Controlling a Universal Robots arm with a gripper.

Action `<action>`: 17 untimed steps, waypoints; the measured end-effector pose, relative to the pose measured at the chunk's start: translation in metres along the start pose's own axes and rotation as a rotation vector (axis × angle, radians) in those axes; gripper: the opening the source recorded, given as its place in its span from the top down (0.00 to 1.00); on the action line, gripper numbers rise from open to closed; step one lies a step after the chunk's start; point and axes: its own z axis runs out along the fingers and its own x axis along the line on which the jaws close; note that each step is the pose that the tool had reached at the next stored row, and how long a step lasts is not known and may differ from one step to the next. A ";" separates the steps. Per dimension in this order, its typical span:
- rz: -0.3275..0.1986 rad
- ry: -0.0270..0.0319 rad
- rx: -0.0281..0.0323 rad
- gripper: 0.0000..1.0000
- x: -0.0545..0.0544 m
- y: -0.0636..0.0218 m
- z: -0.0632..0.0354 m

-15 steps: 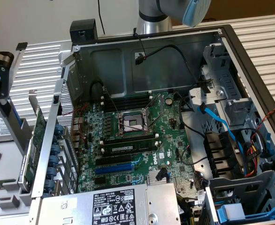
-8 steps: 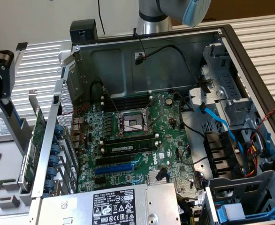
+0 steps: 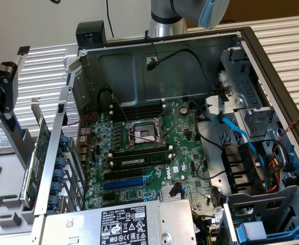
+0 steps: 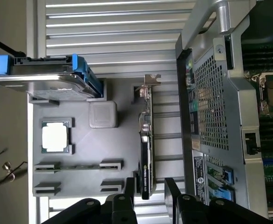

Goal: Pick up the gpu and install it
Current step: 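Pick up the gpu and move the gpu toward the slot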

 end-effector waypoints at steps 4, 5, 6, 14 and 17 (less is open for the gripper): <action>-0.002 -0.0030 0.0085 0.61 0.000 -0.0003 0.0026; -0.002 -0.0042 0.0120 0.61 0.000 -0.0003 0.0027; -0.002 -0.0043 0.0129 0.61 0.000 -0.0003 0.0027; -0.005 -0.0145 0.0147 0.61 0.000 -0.0003 0.0026; -0.005 -0.0184 0.0145 0.61 0.000 -0.0004 0.0041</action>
